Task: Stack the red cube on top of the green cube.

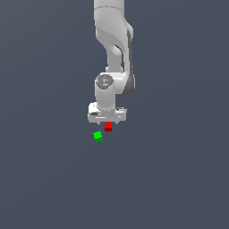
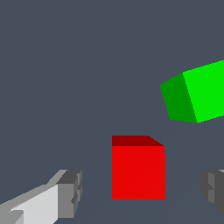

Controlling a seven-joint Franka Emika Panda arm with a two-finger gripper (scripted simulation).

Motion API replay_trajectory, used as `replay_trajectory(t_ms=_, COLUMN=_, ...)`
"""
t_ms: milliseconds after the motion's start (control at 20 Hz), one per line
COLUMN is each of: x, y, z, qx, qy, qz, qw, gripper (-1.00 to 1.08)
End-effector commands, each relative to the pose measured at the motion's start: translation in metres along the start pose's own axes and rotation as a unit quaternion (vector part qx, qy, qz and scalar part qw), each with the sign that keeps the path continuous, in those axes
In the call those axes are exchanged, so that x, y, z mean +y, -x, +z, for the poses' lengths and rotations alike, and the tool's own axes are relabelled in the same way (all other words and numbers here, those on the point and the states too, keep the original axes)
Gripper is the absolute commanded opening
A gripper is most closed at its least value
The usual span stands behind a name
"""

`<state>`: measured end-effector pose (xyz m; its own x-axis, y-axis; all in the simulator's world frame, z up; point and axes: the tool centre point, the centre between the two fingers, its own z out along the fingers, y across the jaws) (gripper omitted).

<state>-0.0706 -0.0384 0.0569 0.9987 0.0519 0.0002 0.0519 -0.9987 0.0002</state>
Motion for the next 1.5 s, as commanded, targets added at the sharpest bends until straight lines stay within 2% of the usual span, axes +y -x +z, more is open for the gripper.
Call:
replay_trajectory(t_ms=0, x=0.000, y=0.001, z=0.011, qx=0.000, qy=0.000, qz=0.000, qw=1.0000, gripper=1.00)
replay_trajectory(t_ms=500, x=0.000, y=0.000, z=0.037, qx=0.000, qy=0.000, qz=0.000, qw=1.0000, gripper=1.00)
replay_trajectory(t_ms=550, x=0.000, y=0.000, z=0.037, qx=0.000, qy=0.000, qz=0.000, qw=1.0000, gripper=-1.00)
replay_trajectory(t_ms=1150, x=0.000, y=0.000, z=0.035, qx=0.000, qy=0.000, qz=0.000, qw=1.0000, gripper=-1.00)
replay_trajectory(t_ms=1450, x=0.000, y=0.001, z=0.020, qx=0.000, qy=0.000, qz=0.000, qw=1.0000, gripper=-1.00)
